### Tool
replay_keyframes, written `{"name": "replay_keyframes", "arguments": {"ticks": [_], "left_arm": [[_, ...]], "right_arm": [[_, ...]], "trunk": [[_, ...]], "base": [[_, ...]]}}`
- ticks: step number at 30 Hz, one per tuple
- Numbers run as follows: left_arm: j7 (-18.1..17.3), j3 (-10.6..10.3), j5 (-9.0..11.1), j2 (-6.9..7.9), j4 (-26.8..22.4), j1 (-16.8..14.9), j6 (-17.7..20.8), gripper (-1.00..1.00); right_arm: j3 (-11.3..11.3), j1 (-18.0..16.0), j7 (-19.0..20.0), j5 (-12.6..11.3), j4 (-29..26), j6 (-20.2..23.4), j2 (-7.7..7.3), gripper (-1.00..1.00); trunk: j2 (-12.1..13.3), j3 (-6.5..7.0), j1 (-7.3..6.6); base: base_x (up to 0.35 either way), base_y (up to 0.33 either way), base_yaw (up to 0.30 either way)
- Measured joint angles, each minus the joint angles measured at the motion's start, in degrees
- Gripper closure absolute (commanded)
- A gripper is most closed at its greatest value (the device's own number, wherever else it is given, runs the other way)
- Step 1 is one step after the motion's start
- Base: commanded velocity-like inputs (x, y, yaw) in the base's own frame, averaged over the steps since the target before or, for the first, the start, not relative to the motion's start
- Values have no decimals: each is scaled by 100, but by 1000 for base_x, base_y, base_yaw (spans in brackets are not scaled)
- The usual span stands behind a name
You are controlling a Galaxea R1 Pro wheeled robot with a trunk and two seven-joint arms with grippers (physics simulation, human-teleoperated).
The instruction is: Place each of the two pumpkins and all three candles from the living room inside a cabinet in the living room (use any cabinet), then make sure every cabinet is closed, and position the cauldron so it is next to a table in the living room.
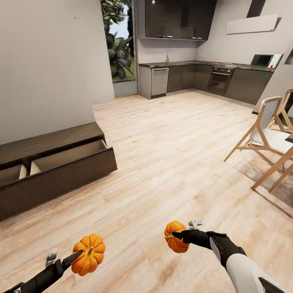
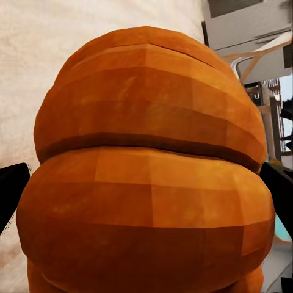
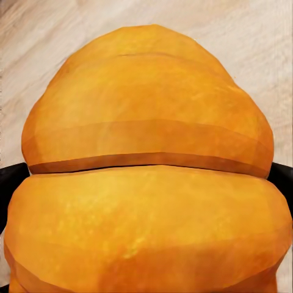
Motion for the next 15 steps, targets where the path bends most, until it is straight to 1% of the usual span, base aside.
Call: {"name": "replay_keyframes", "arguments": {"ticks": [15], "left_arm": [[-8, -20, 1, 2, 1, 0, -3, 100]], "right_arm": [[8, 1, 5, 8, 67, -9, -4, 100]], "trunk": [[0, 0, 0]], "base": [[0, 0, 290]]}}
